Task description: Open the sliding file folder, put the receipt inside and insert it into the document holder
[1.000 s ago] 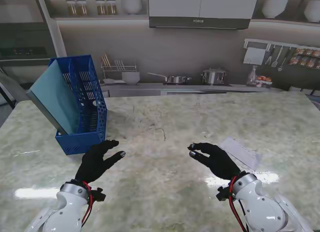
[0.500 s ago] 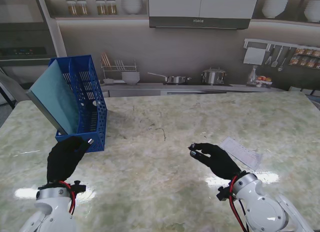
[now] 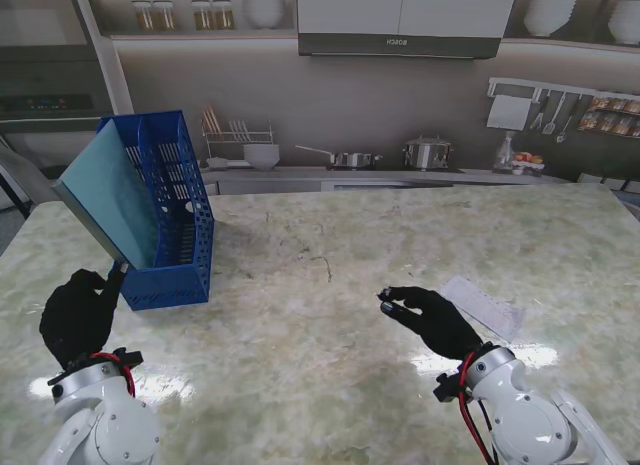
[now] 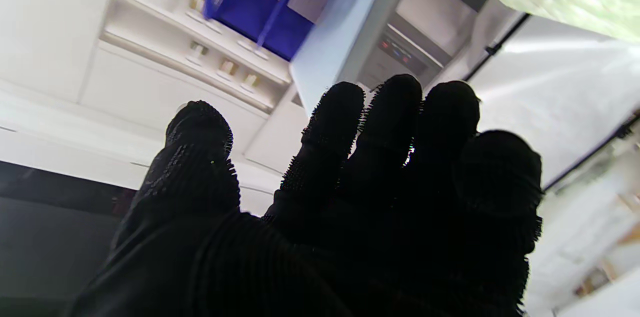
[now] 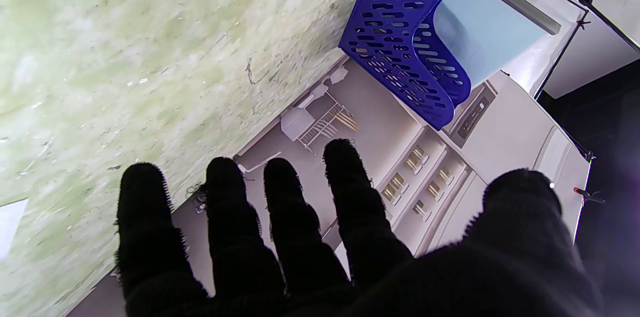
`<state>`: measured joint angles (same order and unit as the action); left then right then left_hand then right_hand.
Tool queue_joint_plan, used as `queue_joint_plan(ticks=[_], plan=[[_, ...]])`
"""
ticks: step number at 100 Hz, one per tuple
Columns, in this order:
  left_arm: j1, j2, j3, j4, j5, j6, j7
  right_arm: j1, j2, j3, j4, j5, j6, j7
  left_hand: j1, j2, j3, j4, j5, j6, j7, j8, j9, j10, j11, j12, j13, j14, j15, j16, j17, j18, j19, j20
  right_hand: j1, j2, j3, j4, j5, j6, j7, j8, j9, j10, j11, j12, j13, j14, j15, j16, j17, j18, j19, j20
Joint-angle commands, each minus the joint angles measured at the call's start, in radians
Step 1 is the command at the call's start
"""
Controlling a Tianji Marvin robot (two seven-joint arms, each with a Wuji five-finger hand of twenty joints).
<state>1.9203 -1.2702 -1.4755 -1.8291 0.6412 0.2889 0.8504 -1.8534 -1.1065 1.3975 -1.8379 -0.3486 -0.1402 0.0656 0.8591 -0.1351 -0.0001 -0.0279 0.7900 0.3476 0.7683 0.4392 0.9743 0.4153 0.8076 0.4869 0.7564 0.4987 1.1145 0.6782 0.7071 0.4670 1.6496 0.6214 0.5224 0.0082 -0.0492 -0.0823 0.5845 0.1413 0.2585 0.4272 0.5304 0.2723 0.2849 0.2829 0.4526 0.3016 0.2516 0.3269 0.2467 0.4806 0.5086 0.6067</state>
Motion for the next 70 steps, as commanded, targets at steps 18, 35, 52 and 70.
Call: queue_joint_plan(ticks=[18, 35, 52, 70], plan=[[-0.07, -0.028, -0.007, 0.056, -0.001, 0.083, 0.062, -0.003, -0.002, -0.002, -0.001, 0.005, 0.009, 0.004, -0.022, 0.01, -0.013, -0.006, -0.006, 0.154, -0.486, -0.21, -0.243, 0.135, -0.242, -0.085, -0.309, 0.199, -0.221, -0.053, -0.251, -0.034, -0.251, 0.054, -0.002, -0.02, -0.008, -0.014, 0.032, 0.005, 0.007, -0.008, 0.004, 0.012, -0.001, -0.007, 0.016, -0.013, 0.006, -0.004, 0.006, 0.026, -0.012, 0.023], [-0.121, -0.039, -0.01, 0.096, -0.012, 0.093, 0.102, -0.002, -0.001, -0.003, 0.0, 0.007, 0.013, 0.005, -0.021, 0.008, -0.012, -0.005, -0.05, 0.19, -0.648, -0.225, -0.335, 0.154, -0.299, -0.109, -0.403, 0.199, -0.267, -0.093, -0.319, -0.043, -0.309, 0.072, -0.002, -0.022, -0.008, -0.014, 0.033, 0.007, 0.006, -0.009, 0.005, 0.015, -0.001, -0.007, 0.017, -0.011, 0.007, -0.004, 0.006, 0.027, -0.014, 0.025], [-0.166, -0.051, -0.008, 0.132, -0.018, 0.099, 0.15, -0.003, -0.001, -0.003, -0.001, 0.007, 0.015, 0.007, -0.022, 0.009, -0.011, -0.004, -0.112, 0.233, -0.692, -0.24, -0.397, 0.19, -0.34, -0.13, -0.458, 0.199, -0.307, -0.112, -0.349, -0.029, -0.367, 0.054, -0.003, -0.021, -0.008, -0.014, 0.035, 0.014, 0.005, -0.008, 0.004, 0.018, -0.002, -0.007, 0.016, -0.011, 0.006, -0.004, 0.008, 0.025, -0.015, 0.027], [-0.21, -0.057, -0.01, 0.155, -0.046, 0.096, 0.151, -0.004, -0.001, -0.003, -0.002, 0.007, 0.016, 0.008, -0.023, 0.018, -0.008, -0.001, -0.26, 0.273, -0.756, -0.283, -0.55, 0.241, -0.421, -0.17, -0.574, 0.199, -0.389, -0.161, -0.44, -0.039, -0.429, 0.036, -0.002, -0.022, -0.008, -0.013, 0.036, 0.015, 0.004, -0.008, 0.004, 0.022, -0.002, -0.008, 0.016, -0.01, 0.007, -0.004, 0.008, 0.026, -0.016, 0.028]])
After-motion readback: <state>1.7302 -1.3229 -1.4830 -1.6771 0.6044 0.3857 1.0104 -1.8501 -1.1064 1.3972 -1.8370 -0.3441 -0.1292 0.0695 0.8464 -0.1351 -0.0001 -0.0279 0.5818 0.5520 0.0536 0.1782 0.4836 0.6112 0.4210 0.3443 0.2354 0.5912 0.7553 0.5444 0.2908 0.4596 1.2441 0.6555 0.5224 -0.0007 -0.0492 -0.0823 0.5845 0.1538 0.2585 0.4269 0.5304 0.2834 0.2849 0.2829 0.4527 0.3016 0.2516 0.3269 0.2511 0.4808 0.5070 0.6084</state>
